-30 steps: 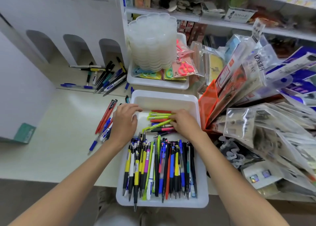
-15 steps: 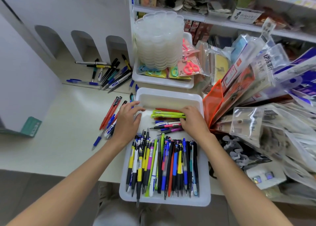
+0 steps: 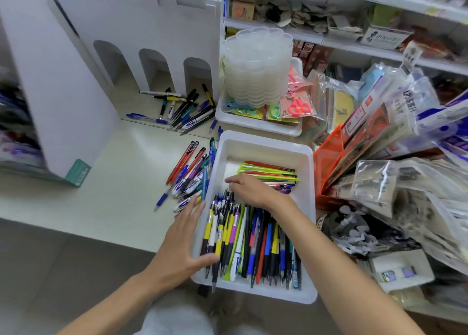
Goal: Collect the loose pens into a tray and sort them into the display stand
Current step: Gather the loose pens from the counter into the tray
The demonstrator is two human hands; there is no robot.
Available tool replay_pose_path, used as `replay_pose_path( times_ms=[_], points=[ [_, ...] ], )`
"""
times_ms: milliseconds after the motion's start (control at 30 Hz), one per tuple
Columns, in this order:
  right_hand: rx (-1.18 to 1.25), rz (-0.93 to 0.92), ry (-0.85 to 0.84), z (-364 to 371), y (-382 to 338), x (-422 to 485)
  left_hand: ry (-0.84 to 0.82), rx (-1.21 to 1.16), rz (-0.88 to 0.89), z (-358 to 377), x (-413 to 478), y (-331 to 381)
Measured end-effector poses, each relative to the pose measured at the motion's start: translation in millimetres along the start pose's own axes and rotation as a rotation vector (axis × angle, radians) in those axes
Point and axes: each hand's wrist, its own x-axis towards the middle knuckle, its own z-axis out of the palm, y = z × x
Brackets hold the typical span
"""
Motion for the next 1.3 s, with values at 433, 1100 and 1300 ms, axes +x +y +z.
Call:
replay_pose_path(
  times_ms=[433,1100,1300],
  points=[
    [-0.199,-0.095,0.043,29,-10,-10,0.028,0.177,0.099,33,-21,-14],
    [-0.19,-0.153,0.593,36,22,-60,-0.005,0.368,0.11,15,3,4],
    [-0.302,0.025,0.469,63,51,-83,-0.047,0.572,0.101,23,45,17]
  ],
)
